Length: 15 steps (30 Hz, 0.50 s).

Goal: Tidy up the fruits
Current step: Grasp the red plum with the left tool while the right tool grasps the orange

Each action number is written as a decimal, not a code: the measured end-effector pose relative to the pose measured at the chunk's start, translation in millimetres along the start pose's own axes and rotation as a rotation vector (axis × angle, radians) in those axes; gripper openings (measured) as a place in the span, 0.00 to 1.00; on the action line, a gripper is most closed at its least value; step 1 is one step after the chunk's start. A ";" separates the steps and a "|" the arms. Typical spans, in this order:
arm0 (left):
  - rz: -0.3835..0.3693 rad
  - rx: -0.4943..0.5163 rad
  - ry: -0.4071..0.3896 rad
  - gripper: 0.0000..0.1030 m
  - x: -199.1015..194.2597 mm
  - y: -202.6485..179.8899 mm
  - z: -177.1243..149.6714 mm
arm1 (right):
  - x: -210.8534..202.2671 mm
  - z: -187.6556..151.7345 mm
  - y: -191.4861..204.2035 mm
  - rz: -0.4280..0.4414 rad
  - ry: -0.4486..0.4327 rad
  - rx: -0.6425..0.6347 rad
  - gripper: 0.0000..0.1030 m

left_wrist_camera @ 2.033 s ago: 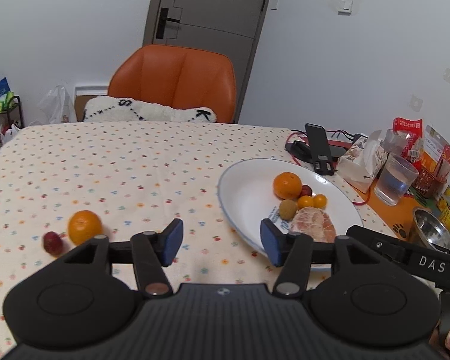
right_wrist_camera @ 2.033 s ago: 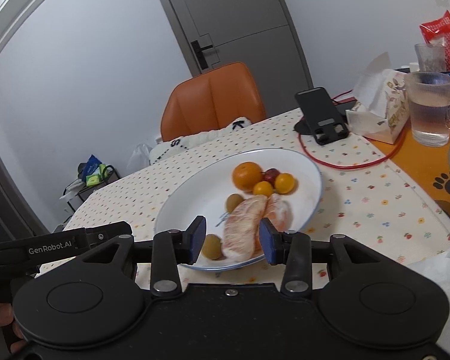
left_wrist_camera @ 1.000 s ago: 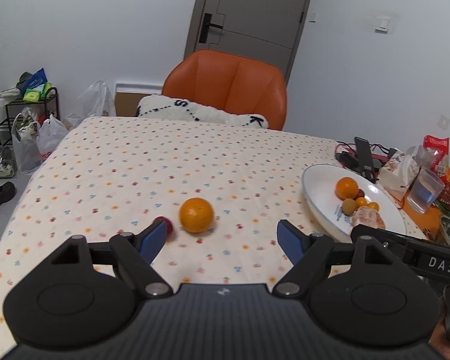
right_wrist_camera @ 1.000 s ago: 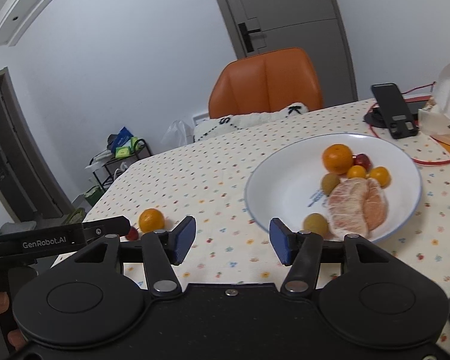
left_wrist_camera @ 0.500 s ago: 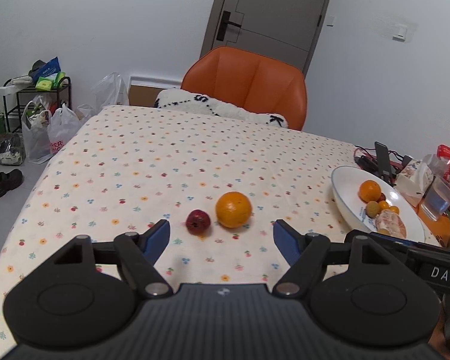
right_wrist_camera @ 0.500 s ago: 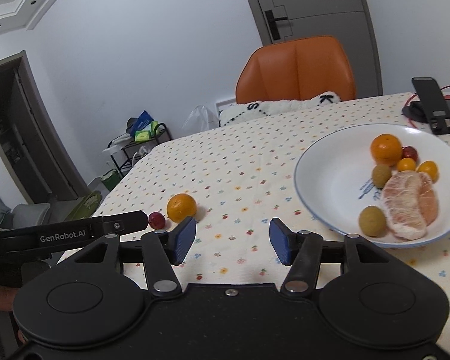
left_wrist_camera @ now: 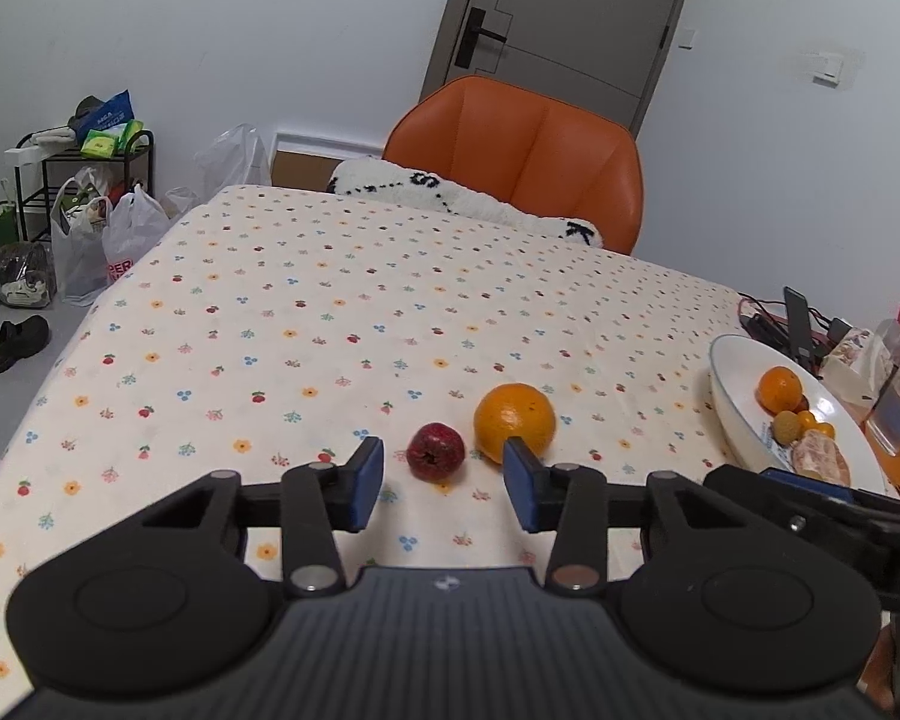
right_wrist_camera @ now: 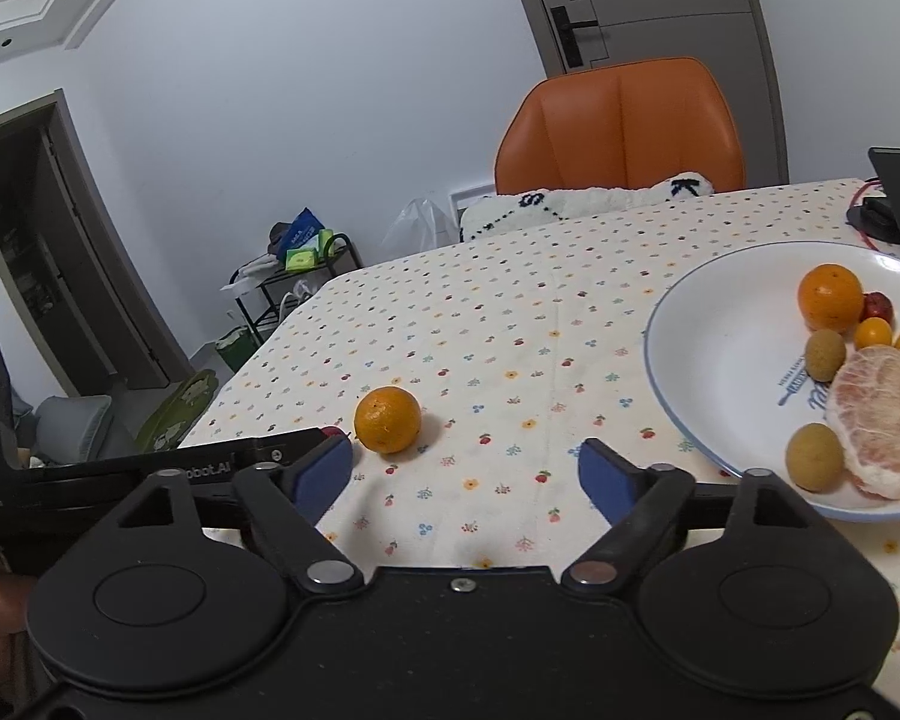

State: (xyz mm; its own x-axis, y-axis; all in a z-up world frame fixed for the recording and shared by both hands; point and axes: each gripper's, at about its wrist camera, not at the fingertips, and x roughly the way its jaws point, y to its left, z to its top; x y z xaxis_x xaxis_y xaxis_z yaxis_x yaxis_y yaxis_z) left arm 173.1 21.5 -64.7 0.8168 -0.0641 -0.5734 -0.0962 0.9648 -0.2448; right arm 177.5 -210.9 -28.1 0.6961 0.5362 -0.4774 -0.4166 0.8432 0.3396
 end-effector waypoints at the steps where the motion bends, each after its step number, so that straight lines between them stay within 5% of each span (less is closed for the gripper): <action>1: 0.000 -0.003 0.002 0.41 1.8 0.9 0.2 | 1.5 -0.1 -0.2 0.003 -0.002 0.002 0.86; 8: -0.008 -0.010 0.013 0.40 14.3 2.9 1.4 | 13.4 2.7 2.8 0.018 0.010 -0.001 0.88; 15: -0.015 -0.010 0.022 0.22 26.0 4.4 1.4 | 20.1 7.2 4.7 0.033 0.018 -0.008 0.88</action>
State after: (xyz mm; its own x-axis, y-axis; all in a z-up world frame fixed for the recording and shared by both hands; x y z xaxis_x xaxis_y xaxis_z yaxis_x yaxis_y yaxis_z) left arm 194.7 24.4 -79.6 0.8054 -0.0842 -0.5868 -0.0899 0.9611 -0.2613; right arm 193.7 -196.4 -30.3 0.6714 0.5640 -0.4807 -0.4437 0.8255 0.3489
